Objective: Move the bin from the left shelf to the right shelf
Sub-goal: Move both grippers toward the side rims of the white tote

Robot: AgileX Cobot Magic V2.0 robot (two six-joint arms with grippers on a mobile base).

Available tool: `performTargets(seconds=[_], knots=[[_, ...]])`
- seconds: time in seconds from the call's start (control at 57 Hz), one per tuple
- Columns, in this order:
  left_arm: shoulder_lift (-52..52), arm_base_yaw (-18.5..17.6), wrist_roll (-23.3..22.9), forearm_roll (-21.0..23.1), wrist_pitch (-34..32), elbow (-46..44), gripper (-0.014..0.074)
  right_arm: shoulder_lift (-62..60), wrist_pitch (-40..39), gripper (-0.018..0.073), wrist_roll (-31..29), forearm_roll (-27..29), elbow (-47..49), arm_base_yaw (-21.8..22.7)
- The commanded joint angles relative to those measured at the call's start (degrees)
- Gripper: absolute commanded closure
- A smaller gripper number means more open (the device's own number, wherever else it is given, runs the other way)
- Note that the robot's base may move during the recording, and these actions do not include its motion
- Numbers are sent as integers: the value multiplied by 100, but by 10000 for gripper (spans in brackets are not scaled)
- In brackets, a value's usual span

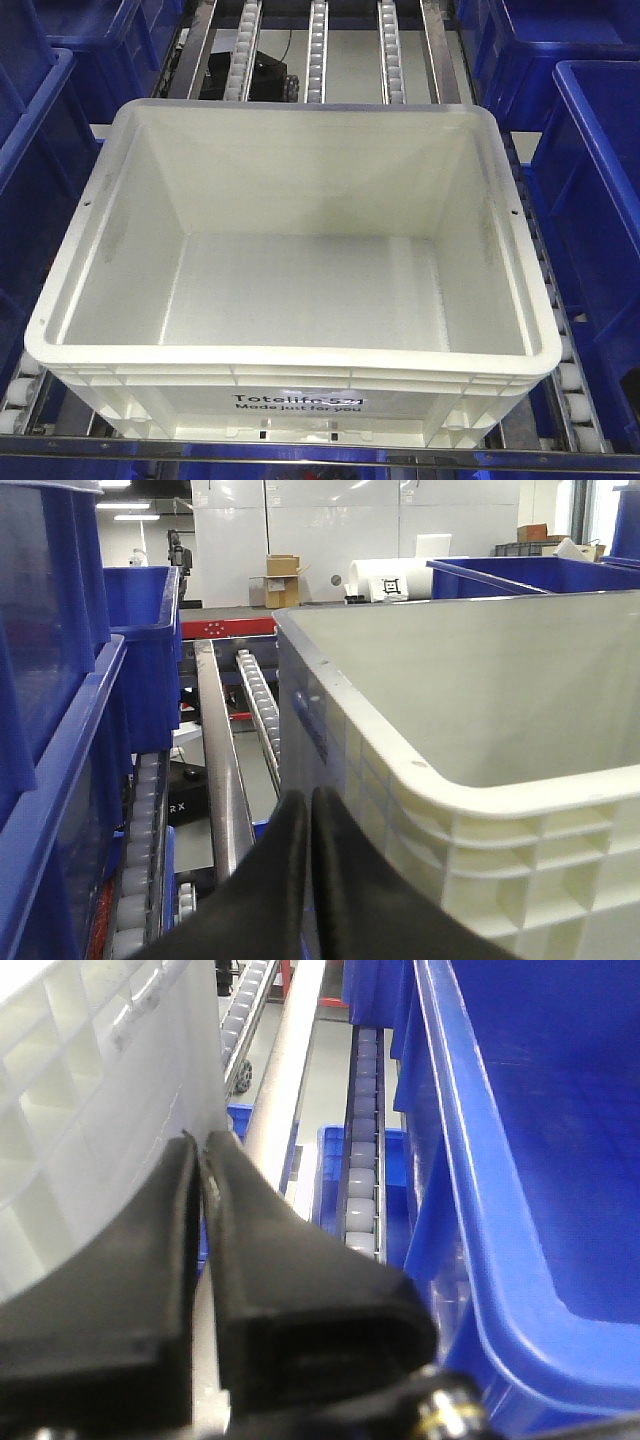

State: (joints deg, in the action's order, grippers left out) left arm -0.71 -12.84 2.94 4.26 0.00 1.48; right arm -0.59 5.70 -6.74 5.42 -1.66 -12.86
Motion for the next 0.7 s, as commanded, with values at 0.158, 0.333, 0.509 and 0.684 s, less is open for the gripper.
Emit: performTargets(seconds=[0.158, 0.333, 0.509, 0.684], knots=[[-77, -32, -20, 48, -470, 92, 603, -59, -442, 566, 12, -33, -100, 33], [-77, -32, -20, 48, -470, 92, 603, -59, -442, 566, 12, -33, -100, 33], [-77, -32, -20, 48, -470, 92, 603, -59, -442, 566, 12, -33, -100, 33], [-77, -32, -20, 48, -470, 92, 603, -59, -442, 566, 12, -33, -100, 33]])
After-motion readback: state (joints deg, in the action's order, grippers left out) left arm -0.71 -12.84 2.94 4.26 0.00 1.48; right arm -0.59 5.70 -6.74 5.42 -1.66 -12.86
